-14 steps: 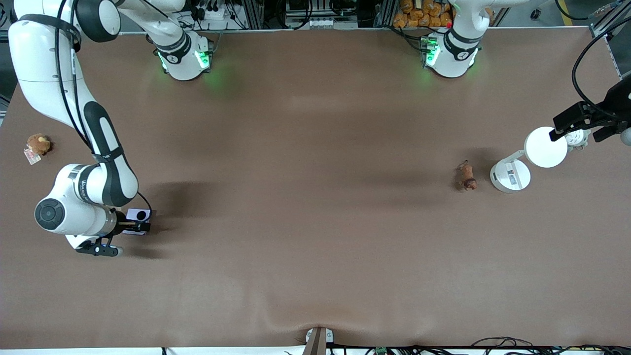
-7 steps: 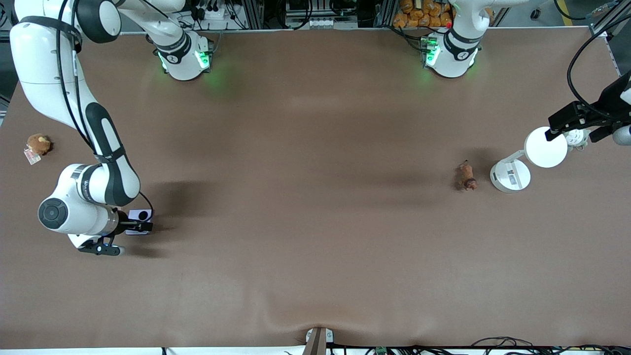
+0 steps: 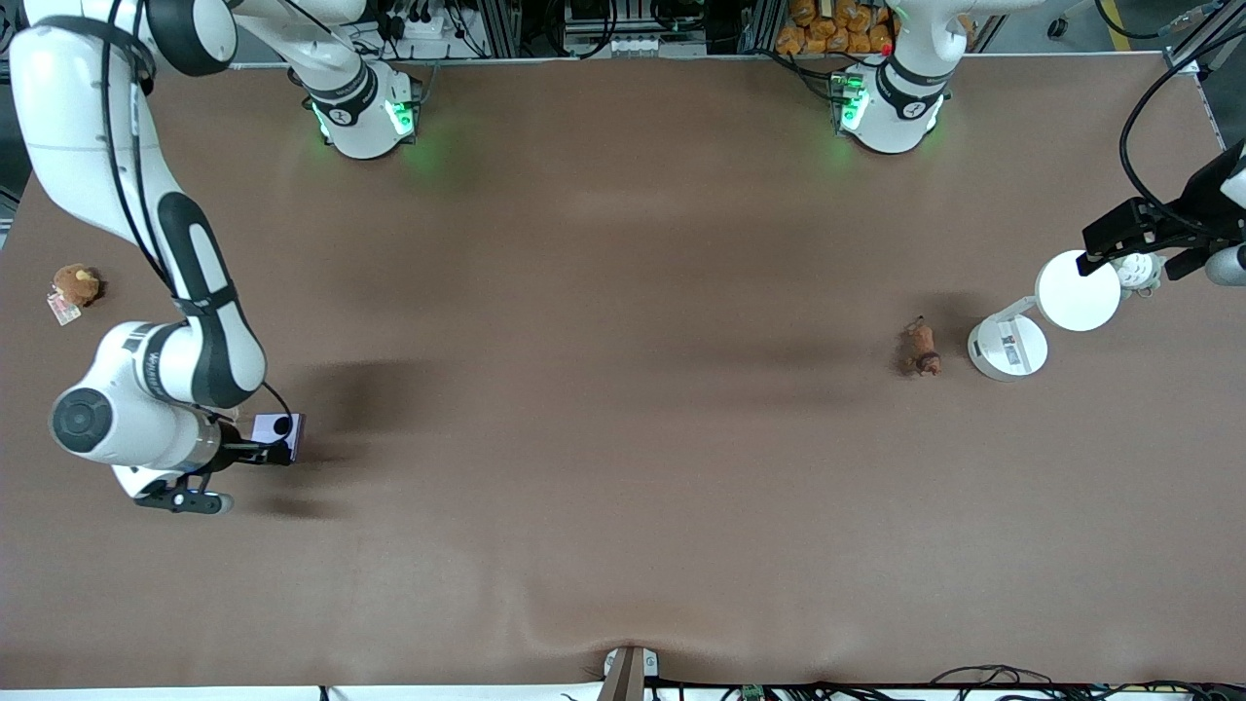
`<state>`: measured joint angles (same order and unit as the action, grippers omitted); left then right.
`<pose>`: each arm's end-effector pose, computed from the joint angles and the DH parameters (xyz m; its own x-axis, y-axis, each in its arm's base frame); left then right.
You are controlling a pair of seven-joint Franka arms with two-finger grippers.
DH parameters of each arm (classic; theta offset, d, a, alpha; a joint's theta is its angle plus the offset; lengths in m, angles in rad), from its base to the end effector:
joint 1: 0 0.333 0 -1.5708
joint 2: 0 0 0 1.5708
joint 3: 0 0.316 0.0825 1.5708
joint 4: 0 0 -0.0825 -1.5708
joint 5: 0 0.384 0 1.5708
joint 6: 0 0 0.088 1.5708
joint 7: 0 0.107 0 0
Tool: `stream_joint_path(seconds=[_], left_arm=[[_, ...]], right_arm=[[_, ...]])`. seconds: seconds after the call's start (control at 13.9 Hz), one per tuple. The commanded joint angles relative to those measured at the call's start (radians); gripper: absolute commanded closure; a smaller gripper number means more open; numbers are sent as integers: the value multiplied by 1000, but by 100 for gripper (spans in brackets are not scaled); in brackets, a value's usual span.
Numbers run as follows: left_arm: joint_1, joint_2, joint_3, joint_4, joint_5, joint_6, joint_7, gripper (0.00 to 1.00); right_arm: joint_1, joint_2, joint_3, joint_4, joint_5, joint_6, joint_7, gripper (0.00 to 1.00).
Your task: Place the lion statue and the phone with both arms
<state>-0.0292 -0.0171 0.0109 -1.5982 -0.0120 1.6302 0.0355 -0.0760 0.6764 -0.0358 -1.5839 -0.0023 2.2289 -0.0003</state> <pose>0.5549 -0.0113 0.6264 0.9974 -0.0530 0.0495 -0.0536 -0.9985 0.0104 0.6916 -0.0743 0.2377 0.9942 -0.1027 -0.0311 -0.1020 -0.9945 0.0242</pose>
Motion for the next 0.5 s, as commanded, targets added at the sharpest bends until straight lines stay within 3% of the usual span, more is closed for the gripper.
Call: stream_joint_path(seconds=[0.0, 0.43], left_arm=[[-2, 2, -20, 14, 36, -32, 14, 0], [5, 2, -20, 14, 33, -33, 7, 0]], right_arm=[[-7, -156, 13, -25, -10, -113, -39, 0], [19, -453, 17, -24, -5, -418, -43, 0]])
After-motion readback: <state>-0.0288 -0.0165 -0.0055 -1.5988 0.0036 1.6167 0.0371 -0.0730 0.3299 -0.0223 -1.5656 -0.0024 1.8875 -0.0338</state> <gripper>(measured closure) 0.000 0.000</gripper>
